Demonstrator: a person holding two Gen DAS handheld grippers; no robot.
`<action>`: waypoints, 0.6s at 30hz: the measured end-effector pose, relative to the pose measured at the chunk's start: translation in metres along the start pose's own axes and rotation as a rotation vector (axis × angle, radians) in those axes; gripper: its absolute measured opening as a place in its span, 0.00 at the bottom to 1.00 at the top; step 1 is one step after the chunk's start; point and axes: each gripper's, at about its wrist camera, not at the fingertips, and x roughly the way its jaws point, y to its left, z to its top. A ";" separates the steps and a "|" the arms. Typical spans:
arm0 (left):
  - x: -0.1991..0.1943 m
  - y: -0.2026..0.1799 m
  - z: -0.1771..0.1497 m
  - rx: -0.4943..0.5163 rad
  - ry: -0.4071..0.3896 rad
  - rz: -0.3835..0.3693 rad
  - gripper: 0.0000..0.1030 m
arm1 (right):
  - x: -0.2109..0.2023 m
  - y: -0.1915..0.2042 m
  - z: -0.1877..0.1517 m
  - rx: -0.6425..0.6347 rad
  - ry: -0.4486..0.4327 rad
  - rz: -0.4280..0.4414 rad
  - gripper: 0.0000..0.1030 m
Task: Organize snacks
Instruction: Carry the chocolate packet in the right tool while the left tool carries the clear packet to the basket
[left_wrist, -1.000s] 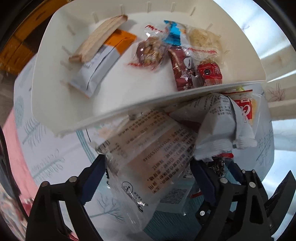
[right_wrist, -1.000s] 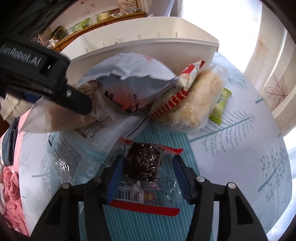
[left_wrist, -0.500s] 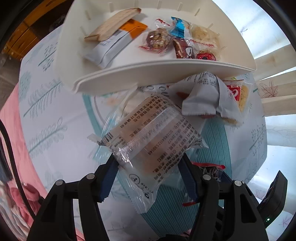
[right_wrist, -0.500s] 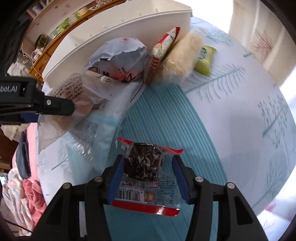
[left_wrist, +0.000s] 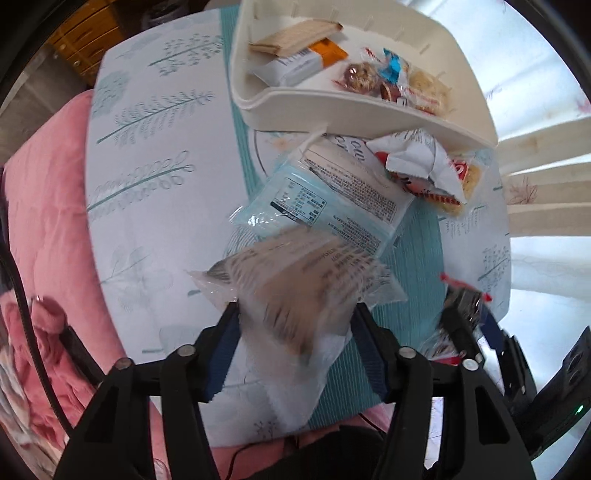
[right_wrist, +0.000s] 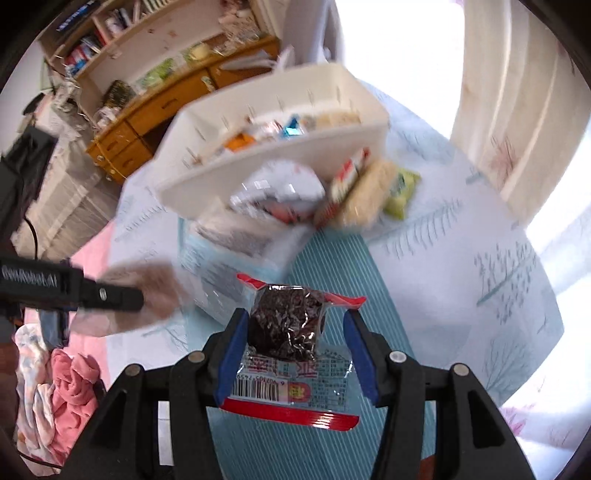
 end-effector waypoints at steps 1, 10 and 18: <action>-0.006 0.002 -0.002 -0.010 -0.008 -0.006 0.49 | -0.006 -0.006 0.004 -0.009 -0.011 0.010 0.52; -0.032 0.007 0.002 -0.159 -0.048 -0.077 0.30 | -0.032 -0.002 0.049 -0.134 -0.077 0.060 0.52; -0.069 -0.007 0.014 -0.263 -0.145 -0.122 0.29 | -0.041 -0.005 0.095 -0.244 -0.113 0.122 0.52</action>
